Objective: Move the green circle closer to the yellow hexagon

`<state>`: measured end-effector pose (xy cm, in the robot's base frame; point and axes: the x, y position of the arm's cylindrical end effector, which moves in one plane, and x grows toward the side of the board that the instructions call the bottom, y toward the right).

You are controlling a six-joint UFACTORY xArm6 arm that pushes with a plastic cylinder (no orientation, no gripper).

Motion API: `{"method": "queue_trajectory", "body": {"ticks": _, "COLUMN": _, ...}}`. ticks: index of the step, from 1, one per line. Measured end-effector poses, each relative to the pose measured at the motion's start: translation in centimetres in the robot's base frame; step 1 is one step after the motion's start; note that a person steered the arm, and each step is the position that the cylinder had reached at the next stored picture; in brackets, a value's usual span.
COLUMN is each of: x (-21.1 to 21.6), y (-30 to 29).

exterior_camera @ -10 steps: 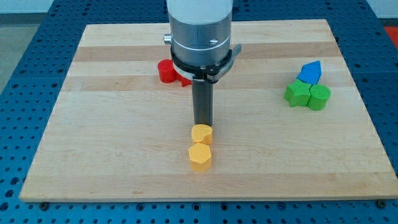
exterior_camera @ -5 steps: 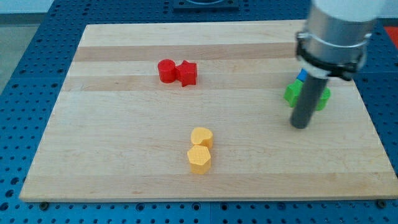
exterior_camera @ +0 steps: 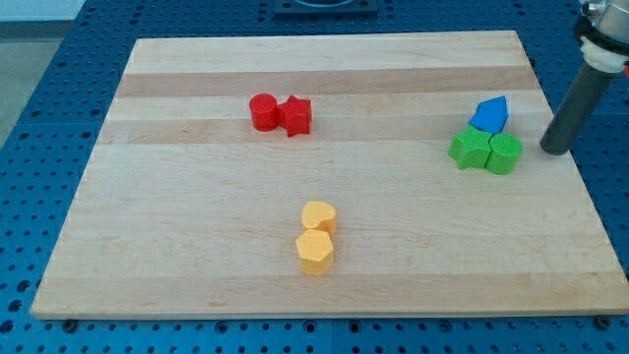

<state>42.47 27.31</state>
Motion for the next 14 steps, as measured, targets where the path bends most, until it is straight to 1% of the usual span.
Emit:
{"method": "queue_trajectory", "body": {"ticks": 2, "x": 0.0, "y": -1.2}}
{"method": "queue_trajectory", "body": {"ticks": 4, "x": 1.8, "y": -4.4}}
{"method": "queue_trajectory", "body": {"ticks": 8, "x": 1.7, "y": -9.1}}
{"method": "queue_trajectory", "body": {"ticks": 10, "x": 2.2, "y": -13.4}}
{"method": "queue_trajectory", "body": {"ticks": 12, "x": 5.3, "y": -15.1}}
{"method": "queue_trajectory", "body": {"ticks": 14, "x": 8.3, "y": -18.3}}
